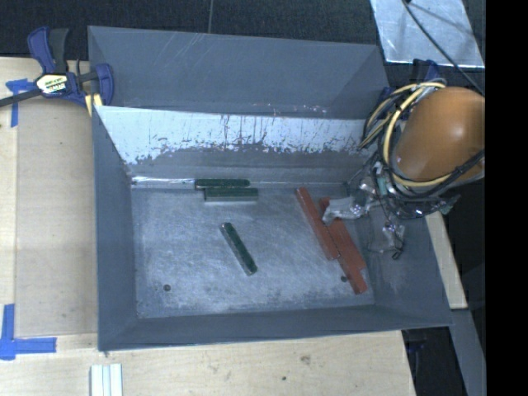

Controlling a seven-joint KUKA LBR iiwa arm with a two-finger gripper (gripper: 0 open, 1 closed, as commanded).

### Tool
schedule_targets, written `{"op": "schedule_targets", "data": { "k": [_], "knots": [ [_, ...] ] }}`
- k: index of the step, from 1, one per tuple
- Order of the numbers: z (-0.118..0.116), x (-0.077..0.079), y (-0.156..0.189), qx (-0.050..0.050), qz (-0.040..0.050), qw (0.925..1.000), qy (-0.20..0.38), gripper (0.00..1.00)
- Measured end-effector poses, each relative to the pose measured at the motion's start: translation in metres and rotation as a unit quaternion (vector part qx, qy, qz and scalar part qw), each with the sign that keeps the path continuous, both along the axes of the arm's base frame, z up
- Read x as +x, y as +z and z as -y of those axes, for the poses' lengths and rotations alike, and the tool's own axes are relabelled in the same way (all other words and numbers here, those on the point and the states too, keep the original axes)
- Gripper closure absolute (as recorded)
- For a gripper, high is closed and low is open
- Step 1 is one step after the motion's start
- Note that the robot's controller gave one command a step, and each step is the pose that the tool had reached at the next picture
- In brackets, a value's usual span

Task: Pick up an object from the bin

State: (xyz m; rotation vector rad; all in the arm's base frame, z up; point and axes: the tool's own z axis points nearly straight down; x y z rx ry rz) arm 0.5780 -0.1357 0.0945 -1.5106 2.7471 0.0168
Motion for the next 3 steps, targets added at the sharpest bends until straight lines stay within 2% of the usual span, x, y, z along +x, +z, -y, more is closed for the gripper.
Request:
{"op": "schedule_targets", "data": {
  "k": [1,2,3],
  "knots": [
    [-0.0426,0.0439,-0.024,-0.004,0.0036,0.9066,0.422,0.0],
    [-0.0396,0.0455,-0.0211,-0.007,0.0036,0.9077,0.42,1.0],
    [-0.0421,0.0439,-0.0233,-0.004,0.0013,0.9076,0.42,0.0]
  ]
}}
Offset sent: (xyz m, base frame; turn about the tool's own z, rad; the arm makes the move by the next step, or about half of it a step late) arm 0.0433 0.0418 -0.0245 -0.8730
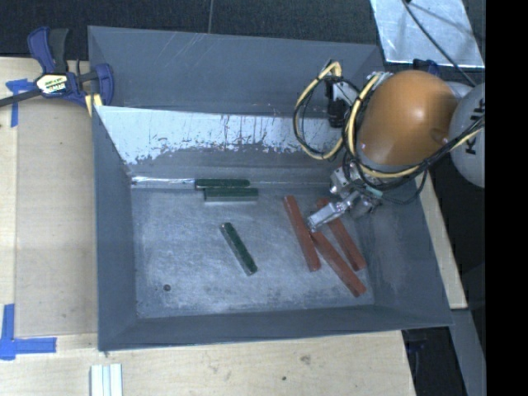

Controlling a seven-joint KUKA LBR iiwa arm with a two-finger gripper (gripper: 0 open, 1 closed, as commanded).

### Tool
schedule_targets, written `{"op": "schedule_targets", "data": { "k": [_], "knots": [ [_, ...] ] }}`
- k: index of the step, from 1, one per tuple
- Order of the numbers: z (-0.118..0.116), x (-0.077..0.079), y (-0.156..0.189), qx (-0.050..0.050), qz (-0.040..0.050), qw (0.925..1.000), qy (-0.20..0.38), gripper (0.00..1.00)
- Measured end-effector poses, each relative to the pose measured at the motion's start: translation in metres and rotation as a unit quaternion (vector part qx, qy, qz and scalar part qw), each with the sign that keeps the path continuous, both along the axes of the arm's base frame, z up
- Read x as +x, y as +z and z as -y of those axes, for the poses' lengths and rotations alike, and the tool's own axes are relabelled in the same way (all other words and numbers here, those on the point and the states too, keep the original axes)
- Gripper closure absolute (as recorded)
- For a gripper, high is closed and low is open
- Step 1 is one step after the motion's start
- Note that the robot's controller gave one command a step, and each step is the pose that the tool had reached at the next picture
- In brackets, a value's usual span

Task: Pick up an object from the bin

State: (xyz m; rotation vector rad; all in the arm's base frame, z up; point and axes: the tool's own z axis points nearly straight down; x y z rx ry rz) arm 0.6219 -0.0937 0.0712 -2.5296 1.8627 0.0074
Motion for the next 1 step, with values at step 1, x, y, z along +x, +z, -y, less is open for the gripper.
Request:
{"op": "schedule_targets", "data": {
  "k": [1],
  "knots": [
    [0.0008,-0.0002,0.0001,-0.001,-0.0011,1.0,0.0,1.0]
  ]
}}
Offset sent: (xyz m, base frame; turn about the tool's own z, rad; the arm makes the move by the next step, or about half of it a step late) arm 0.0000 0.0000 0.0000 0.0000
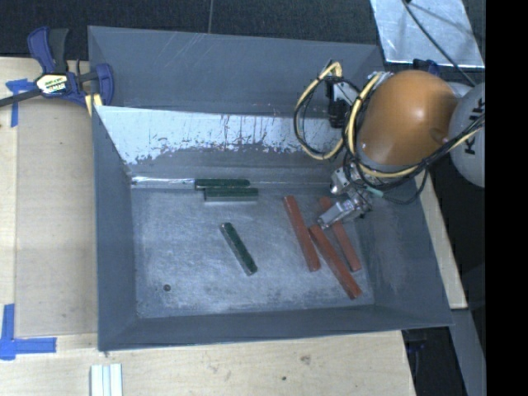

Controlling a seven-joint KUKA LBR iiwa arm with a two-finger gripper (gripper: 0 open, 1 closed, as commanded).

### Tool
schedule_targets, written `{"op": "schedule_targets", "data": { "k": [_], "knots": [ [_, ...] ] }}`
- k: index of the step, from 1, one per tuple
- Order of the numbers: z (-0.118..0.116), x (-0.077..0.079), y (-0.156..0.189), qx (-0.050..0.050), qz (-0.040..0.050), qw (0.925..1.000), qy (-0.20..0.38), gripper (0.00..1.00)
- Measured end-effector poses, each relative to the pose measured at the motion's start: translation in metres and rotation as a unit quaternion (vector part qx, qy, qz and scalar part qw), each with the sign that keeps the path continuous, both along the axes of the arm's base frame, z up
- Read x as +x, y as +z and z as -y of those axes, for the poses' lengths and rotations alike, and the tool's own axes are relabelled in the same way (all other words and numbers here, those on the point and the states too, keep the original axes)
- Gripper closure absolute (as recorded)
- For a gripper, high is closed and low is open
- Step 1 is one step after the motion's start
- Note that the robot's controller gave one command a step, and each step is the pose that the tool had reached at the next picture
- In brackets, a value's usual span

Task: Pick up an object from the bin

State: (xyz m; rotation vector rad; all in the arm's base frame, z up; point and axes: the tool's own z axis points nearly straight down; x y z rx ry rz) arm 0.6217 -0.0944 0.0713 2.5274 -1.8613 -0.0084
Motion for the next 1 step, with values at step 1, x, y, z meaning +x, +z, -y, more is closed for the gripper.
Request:
{"op": "schedule_targets", "data": {
  "k": [1],
  "knots": [
    [0.0373,-0.0097,0.1399,-0.001,0.0074,0.9977,0.067,1.0]
  ]
}}
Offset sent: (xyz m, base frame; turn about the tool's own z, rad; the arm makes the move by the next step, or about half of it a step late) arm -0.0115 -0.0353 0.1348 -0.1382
